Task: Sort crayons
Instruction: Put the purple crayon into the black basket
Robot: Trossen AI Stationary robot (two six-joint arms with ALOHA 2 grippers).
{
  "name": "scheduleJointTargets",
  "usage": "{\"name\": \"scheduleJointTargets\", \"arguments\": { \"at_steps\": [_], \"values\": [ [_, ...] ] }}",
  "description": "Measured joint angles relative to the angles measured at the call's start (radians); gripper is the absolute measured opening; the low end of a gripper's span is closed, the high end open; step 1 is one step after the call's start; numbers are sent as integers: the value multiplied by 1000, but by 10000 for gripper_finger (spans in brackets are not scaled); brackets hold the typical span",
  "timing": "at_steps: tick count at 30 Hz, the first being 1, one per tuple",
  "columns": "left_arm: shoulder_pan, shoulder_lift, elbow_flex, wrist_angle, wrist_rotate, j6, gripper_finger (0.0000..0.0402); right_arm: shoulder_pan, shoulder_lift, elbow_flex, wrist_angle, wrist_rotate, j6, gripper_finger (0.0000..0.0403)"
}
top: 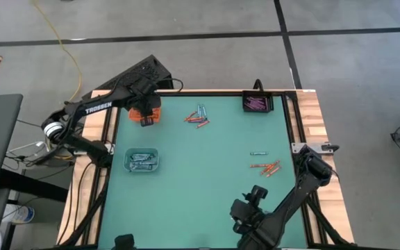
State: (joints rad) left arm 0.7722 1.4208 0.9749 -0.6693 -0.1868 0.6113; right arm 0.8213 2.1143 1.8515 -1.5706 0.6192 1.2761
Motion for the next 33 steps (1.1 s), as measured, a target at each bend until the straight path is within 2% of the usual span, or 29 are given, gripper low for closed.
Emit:
{"name": "scheduleJointTargets", "arguments": {
  "at_steps": [8, 13, 17, 20, 26, 33],
  "values": [
    [-155, -60, 69, -39, 94, -109, 117, 44, 0, -57, 5, -275, 27, 203],
    [-305, -69, 83, -6, 214, -195, 117, 117, -4, -65, 2, -371, 59, 203],
    [-455, -68, 83, 44, 243, -250, 117, 184, -33, -134, 1, -443, 188, 203],
    [-571, -65, 83, 97, 241, -268, 117, 243, -79, -197, 27, -467, 316, 203],
    [-761, -60, 83, 227, 210, -276, 117, 350, -194, -348, 137, -449, 559, 203],
    [-908, -60, 83, 340, 199, -286, 117, 376, -260, -516, 381, -438, 557, 203]
  ]
}}
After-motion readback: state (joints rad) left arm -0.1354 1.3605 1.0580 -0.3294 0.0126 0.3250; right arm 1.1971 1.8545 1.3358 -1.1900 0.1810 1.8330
